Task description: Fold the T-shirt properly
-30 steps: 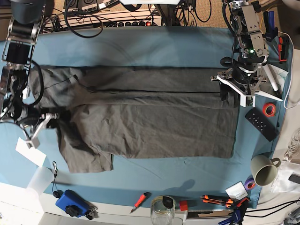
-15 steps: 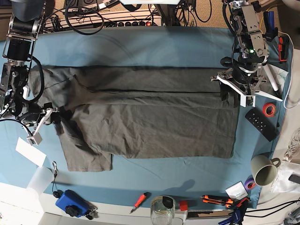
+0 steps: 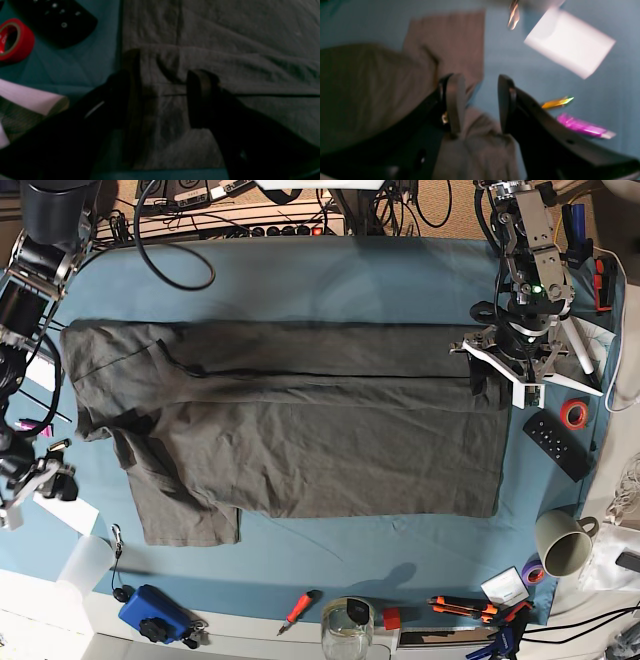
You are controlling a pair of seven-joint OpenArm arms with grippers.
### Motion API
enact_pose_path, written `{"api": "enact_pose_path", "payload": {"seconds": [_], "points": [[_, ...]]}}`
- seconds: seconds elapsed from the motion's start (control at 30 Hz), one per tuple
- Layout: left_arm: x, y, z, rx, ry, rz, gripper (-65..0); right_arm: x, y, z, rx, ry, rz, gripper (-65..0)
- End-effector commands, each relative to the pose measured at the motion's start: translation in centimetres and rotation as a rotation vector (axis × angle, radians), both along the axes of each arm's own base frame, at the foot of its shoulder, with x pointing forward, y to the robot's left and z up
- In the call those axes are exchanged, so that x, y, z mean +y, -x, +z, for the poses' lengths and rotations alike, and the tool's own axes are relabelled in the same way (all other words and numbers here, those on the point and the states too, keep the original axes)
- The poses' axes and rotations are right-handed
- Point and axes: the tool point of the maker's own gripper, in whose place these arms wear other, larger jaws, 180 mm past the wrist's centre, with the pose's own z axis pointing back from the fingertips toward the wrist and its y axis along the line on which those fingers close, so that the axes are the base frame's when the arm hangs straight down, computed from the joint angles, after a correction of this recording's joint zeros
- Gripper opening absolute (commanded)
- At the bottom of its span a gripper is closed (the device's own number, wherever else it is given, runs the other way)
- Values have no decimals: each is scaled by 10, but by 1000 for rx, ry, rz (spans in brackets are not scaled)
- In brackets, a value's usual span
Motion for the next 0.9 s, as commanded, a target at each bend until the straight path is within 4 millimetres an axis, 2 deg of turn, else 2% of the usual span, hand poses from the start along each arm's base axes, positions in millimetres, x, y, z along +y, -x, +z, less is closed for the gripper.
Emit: {"api": "enact_pose_path", "payload": {"seconds": [0.0, 0.17, 0.4, 0.7, 0.87], "points": [[1, -8, 15, -58, -3, -4, -289, -10, -8, 24, -69, 22, -28, -428], [1, -9, 16, -62, -3, -4, -289, -22, -17, 19, -106, 41, -92, -428], [0, -19, 24, -90, -4, -8, -289, -38, -16, 2, -75, 40, -158, -428], [0, -22, 28, -100, -3, -8, -289, -40, -20, 6, -96, 27, -167, -428], [-1, -23, 28, -104, 11, -9, -289, -51, -34, 6, -120, -48, -216, -428]]}}
